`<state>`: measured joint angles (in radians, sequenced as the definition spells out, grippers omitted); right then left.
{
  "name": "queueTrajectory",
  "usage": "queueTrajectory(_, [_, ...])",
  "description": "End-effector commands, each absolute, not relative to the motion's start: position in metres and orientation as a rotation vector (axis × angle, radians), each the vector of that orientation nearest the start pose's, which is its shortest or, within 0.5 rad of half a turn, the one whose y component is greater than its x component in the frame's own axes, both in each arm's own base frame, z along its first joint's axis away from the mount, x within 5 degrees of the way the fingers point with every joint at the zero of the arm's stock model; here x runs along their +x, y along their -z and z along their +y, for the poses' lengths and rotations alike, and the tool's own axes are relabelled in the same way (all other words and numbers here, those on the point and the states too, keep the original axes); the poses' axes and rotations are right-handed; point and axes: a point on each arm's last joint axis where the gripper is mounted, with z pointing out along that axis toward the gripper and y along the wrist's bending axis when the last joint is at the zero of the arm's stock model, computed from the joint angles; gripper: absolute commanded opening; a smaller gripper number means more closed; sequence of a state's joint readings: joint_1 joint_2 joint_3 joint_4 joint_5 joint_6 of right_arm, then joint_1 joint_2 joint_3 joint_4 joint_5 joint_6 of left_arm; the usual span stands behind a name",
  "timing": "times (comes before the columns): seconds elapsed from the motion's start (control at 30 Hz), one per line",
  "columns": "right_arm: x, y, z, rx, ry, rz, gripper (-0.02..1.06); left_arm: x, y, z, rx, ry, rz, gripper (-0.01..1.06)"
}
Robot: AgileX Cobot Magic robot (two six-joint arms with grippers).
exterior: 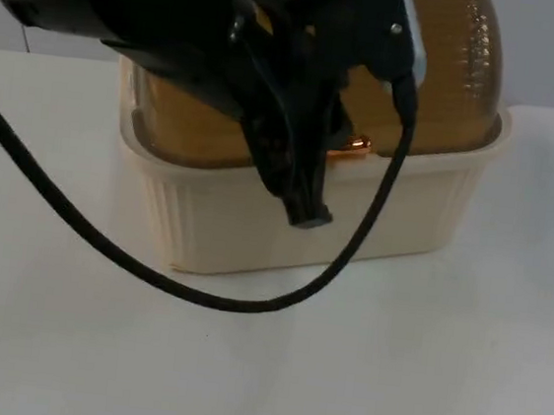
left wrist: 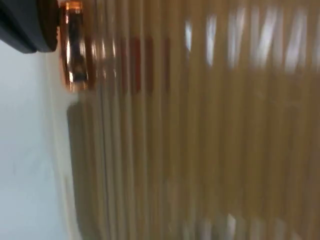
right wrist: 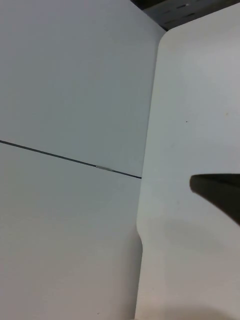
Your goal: Open the box lid with the left hand, place the block into the box with the right hand, then close the box lid with the left hand.
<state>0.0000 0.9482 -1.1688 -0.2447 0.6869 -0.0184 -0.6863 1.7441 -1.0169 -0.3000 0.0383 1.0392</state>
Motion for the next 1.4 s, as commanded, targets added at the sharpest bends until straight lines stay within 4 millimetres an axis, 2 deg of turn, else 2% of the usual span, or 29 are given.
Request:
queueTrajectory(0.0, [0.175,-0.446,-0.014,-0.095,0.294,1.908,1.05,0.283,-0.225,-0.239,1.312,0.033,1.688,0.00])
queueTrajectory(0.1, [0.171,-0.448,-0.015,-0.094,0.302,1.902,1.05,0.275,-0.251,-0.243,1.021,0.168,1.739,0.00])
queueTrajectory(0.13, [0.171,-0.448,-0.015,-0.094,0.302,1.902,1.05,0.275,-0.251,-0.243,1.021,0.168,1.739,0.00])
queueTrajectory(0.3, [0.167,-0.449,-0.015,-0.092,0.302,1.892,1.05,0.251,-0.308,-0.236,0.743,0.313,1.675,0.00])
queueTrajectory(0.33, [0.167,-0.449,-0.015,-0.092,0.302,1.892,1.05,0.251,-0.308,-0.236,0.743,0.313,1.675,0.00])
queueTrajectory(0.4, [0.167,-0.449,-0.015,-0.091,0.302,1.899,1.05,0.238,-0.337,-0.222,0.650,0.380,1.637,0.00])
queueTrajectory(0.47, [0.167,-0.449,-0.015,-0.091,0.302,1.899,1.05,0.228,-0.370,-0.193,0.561,0.427,1.593,0.00])
queueTrajectory(0.5, [0.167,-0.449,-0.015,-0.091,0.302,1.899,1.05,0.228,-0.370,-0.193,0.561,0.427,1.593,0.00])
queueTrajectory(0.57, [0.167,-0.449,-0.015,-0.091,0.302,1.899,1.05,0.220,-0.394,-0.163,0.495,0.452,1.564,0.00])
queueTrajectory(0.63, [0.167,-0.449,-0.015,-0.091,0.302,1.899,1.05,0.219,-0.410,-0.130,0.364,0.467,1.562,0.00])
queueTrajectory(0.67, [0.167,-0.449,-0.015,-0.091,0.302,1.899,1.05,0.219,-0.410,-0.130,0.364,0.467,1.562,0.00])
queueTrajectory(0.77, [0.167,-0.449,-0.015,-0.091,0.302,1.899,1.05,0.233,-0.430,-0.088,0.245,0.456,1.581,0.00])
queueTrajectory(0.83, [0.167,-0.449,-0.015,-0.092,0.302,1.893,1.05,0.244,-0.439,-0.072,0.208,0.509,1.625,0.00])
queueTrajectory(0.87, [0.167,-0.449,-0.015,-0.092,0.302,1.893,1.05,0.244,-0.439,-0.072,0.208,0.509,1.625,0.00])
queueTrajectory(0.97, [0.168,-0.451,-0.015,-0.093,0.301,1.880,1.05,0.266,-0.445,-0.052,0.201,0.536,1.715,0.00])
queueTrajectory(1.03, [0.168,-0.451,-0.013,-0.107,0.297,1.876,1.05,0.282,-0.444,-0.037,0.233,0.376,1.825,0.00])
queueTrajectory(1.07, [0.168,-0.451,-0.011,-0.118,0.288,1.874,1.05,0.290,-0.438,-0.029,0.268,0.212,1.906,0.00])
queueTrajectory(1.1, [0.168,-0.451,-0.011,-0.118,0.288,1.874,1.05,0.290,-0.438,-0.029,0.268,0.212,1.906,0.00])
queueTrajectory(1.17, [0.168,-0.451,-0.008,-0.148,0.296,1.875,1.05,0.297,-0.434,-0.020,0.246,0.041,2.005,0.00])
queueTrajectory(1.2, [0.168,-0.450,-0.006,-0.158,0.294,1.878,1.05,0.296,-0.432,-0.013,0.242,-0.111,2.047,0.00])
queueTrajectory(1.33, [0.168,-0.450,-0.005,-0.163,0.291,1.880,1.05,0.285,-0.439,-0.017,0.190,-0.008,1.999,0.00])
queueTrajectory(1.37, [0.168,-0.450,-0.005,-0.164,0.290,1.877,1.05,0.280,-0.443,-0.021,0.210,0.048,1.941,0.00])
